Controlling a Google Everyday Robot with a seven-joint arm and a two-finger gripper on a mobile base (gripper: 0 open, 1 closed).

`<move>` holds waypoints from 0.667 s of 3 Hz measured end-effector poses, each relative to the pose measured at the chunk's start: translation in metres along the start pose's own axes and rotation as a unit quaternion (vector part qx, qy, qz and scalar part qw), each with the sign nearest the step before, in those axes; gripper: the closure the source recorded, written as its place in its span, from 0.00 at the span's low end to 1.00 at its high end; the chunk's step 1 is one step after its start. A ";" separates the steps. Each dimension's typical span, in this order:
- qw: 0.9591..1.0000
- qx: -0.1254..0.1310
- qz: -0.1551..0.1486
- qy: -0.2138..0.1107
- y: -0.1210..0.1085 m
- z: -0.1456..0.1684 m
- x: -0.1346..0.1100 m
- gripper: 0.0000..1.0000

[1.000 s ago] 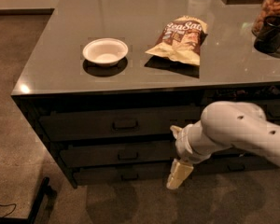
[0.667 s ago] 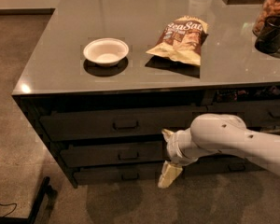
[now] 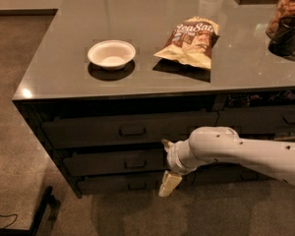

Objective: Open middle drawer

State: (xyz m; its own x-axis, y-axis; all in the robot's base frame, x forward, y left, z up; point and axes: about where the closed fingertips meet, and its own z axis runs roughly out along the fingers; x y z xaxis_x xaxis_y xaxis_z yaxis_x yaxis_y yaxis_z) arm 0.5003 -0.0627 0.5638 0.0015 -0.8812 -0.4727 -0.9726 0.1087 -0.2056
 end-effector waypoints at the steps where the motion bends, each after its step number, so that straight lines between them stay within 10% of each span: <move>1: 1.000 0.005 -0.020 0.011 0.005 0.005 0.000 0.00; 2: 0.999 0.008 -0.037 0.022 0.014 0.034 0.013 0.00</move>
Offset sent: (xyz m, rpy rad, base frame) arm -0.0017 0.0118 -0.0814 -0.0946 -0.0979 0.0691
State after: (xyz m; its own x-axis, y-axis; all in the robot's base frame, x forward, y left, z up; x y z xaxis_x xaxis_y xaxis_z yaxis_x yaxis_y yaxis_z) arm 0.4945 -0.0565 0.5256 0.0624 -0.9068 -0.4170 -0.9662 0.0499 -0.2530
